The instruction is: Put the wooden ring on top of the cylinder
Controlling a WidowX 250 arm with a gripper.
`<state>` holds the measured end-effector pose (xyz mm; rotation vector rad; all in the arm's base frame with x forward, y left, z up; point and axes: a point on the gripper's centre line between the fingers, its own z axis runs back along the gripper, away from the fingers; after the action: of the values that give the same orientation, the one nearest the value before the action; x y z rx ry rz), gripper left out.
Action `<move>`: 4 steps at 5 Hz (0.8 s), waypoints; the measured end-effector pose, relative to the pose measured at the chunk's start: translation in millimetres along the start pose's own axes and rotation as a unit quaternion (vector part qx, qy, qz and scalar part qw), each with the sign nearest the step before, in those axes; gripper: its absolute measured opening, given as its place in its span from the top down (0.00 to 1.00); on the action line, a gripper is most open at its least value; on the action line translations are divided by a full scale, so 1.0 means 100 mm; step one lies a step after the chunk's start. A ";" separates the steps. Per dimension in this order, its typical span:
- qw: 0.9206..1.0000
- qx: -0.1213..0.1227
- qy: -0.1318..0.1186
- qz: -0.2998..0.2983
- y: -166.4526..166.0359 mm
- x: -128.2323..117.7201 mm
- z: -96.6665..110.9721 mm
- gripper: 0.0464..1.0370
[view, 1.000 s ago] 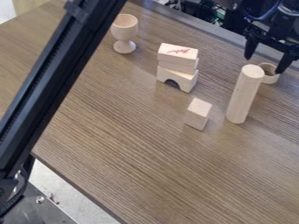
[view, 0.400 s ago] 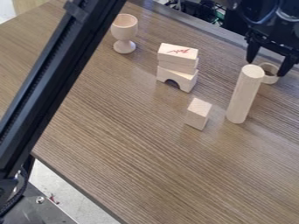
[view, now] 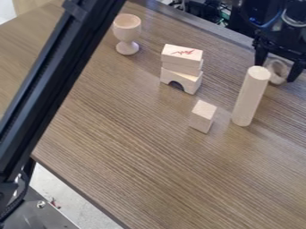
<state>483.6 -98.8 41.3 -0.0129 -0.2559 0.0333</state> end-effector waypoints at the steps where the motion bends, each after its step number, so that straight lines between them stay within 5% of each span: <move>1: 1.000 -0.001 -0.002 -0.002 0.00 0.01 0.00 0.08; 2: 1.000 -0.001 -0.002 -0.002 0.00 0.01 0.00 0.31; 4: 1.000 0.002 -0.005 -0.002 0.00 0.00 -0.02 0.27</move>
<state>484.0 -98.6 39.3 -0.0085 -0.2650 0.0297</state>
